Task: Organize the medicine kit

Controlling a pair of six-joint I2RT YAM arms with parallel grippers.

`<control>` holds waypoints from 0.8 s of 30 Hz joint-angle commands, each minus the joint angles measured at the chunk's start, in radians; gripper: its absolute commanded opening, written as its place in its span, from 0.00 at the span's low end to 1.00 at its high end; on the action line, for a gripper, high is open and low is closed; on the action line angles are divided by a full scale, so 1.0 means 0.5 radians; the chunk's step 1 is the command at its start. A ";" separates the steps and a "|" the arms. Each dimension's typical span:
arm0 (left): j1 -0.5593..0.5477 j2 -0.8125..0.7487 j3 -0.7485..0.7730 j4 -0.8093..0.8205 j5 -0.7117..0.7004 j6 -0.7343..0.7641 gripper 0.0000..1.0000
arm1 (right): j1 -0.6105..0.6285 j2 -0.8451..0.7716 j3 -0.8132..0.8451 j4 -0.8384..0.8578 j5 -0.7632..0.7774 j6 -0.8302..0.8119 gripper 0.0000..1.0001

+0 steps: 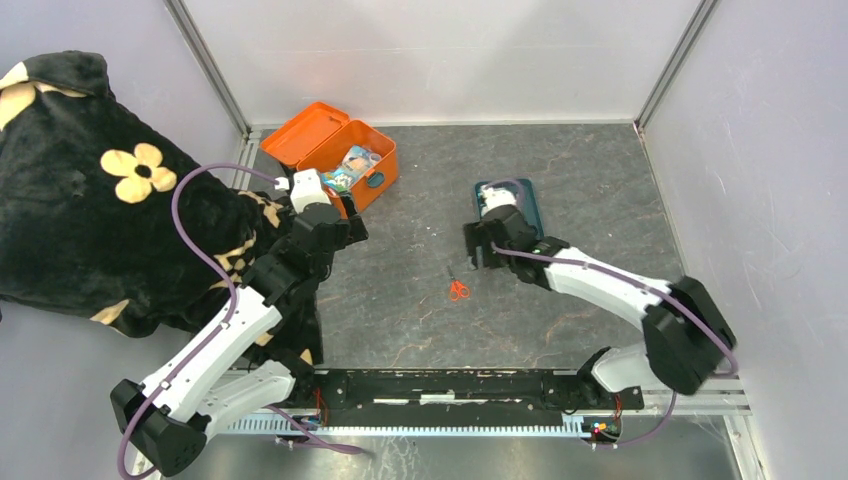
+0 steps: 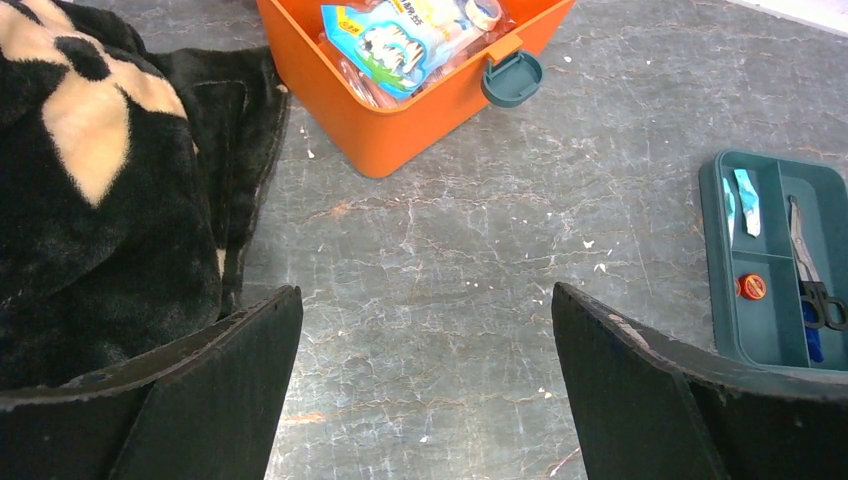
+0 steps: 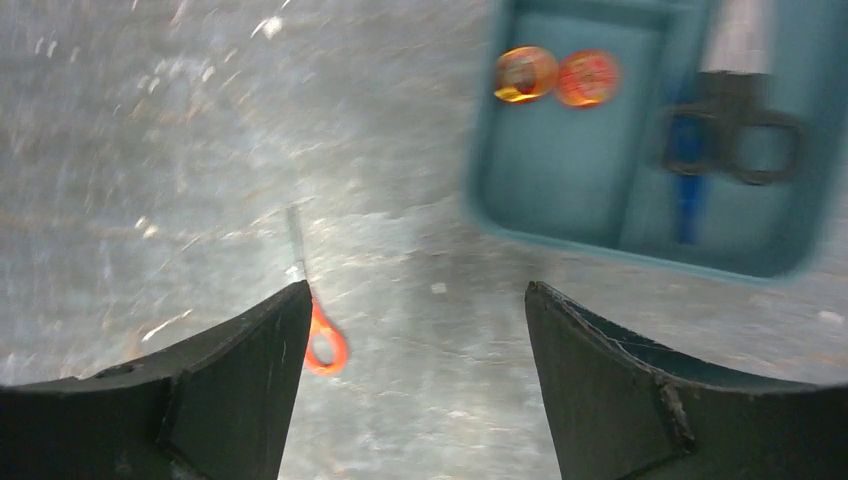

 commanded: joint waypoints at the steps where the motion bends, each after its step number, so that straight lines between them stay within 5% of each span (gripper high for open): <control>1: 0.013 0.010 0.010 0.062 -0.019 -0.016 1.00 | 0.242 0.351 0.298 -0.166 -0.127 0.023 0.82; 11: 0.019 0.027 0.016 0.061 0.043 -0.004 1.00 | 0.317 0.819 0.675 -0.397 -0.147 -0.173 0.69; 24: 0.025 0.061 0.024 0.057 0.090 0.015 1.00 | 0.320 0.931 0.561 -0.250 -0.274 -0.203 0.59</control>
